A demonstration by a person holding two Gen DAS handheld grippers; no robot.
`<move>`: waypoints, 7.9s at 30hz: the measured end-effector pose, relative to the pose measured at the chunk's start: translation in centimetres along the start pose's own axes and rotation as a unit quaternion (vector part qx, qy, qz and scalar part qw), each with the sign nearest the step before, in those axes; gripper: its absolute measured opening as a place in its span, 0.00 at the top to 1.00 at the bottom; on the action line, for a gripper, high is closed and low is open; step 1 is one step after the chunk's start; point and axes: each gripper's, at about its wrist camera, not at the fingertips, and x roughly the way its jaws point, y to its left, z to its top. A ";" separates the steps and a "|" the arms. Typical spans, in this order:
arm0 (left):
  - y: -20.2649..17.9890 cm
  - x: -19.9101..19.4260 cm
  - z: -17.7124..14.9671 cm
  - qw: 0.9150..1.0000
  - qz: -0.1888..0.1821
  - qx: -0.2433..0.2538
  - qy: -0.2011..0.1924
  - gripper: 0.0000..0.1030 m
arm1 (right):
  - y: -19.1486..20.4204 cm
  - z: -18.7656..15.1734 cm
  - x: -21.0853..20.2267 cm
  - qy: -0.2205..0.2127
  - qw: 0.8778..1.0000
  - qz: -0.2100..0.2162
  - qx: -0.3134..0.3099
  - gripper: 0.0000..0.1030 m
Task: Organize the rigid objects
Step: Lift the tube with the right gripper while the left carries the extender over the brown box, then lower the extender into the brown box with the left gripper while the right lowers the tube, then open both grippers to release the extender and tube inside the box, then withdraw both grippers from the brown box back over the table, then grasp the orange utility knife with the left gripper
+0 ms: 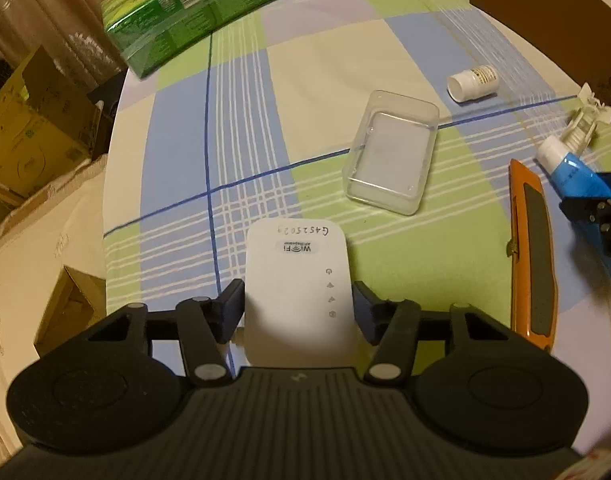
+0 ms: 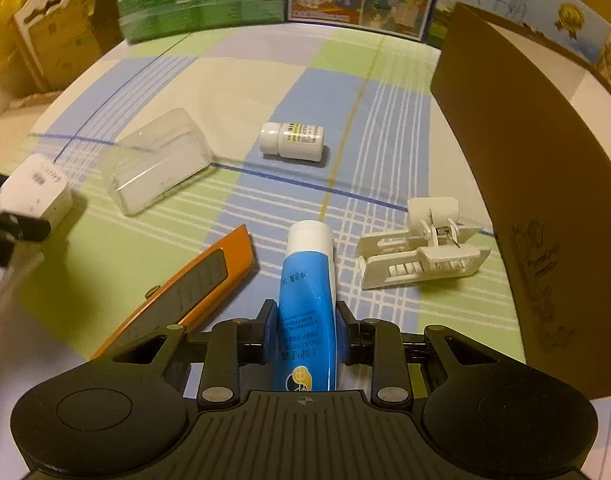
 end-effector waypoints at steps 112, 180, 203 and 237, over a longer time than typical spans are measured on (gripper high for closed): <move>-32.3 0.5 31.0 0.985 -0.117 0.034 -0.121 0.52 | -35.5 12.5 -1.4 -0.076 0.997 0.002 0.029 0.92; -25.1 -15.8 10.4 0.980 -0.150 -0.023 -0.126 0.40 | -26.6 -2.2 -19.3 -0.129 0.980 0.082 0.126 0.40; -18.3 -14.9 0.7 0.986 -0.120 -0.089 -0.067 0.40 | -17.4 -5.3 -17.8 -0.070 0.984 0.137 0.083 0.40; -12.6 -5.6 -2.5 0.993 -0.090 -0.058 -0.046 0.41 | -10.5 -4.8 -9.7 0.006 0.989 0.102 0.110 0.40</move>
